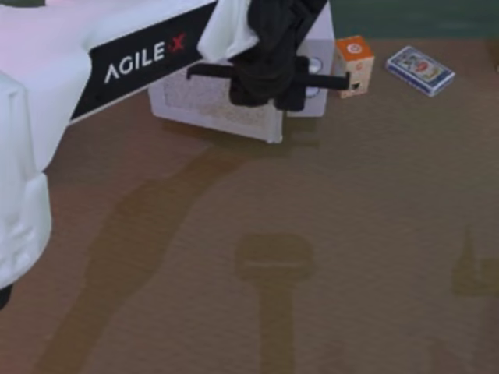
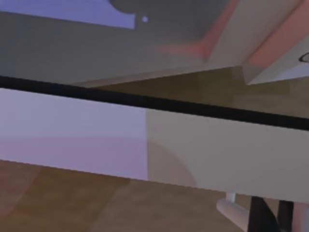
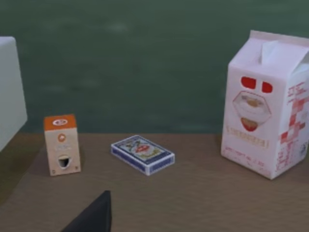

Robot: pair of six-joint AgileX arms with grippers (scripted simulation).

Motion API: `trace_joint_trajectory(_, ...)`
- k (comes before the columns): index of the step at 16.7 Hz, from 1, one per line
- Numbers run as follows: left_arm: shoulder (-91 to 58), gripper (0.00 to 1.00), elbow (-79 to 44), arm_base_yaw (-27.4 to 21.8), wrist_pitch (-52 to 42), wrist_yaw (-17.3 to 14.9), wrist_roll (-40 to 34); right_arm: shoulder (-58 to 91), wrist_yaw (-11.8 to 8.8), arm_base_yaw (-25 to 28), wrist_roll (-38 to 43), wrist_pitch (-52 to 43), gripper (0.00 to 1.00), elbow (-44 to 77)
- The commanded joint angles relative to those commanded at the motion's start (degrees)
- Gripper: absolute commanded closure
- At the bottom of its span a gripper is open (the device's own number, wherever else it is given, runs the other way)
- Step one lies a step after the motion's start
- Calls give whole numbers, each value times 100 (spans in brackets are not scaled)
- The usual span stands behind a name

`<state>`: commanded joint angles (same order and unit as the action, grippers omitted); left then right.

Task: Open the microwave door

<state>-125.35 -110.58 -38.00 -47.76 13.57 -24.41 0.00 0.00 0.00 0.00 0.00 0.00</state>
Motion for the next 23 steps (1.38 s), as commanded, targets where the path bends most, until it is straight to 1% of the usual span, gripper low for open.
trace_joint_trajectory(20, 0, 100, 0, 0, 0, 0, 0, 0, 0, 0, 0, 0, 0, 0)
trace_joint_trajectory(23, 40, 100, 94, -36, 51, -56, 48, 0, 0, 0, 0, 0, 0, 0)
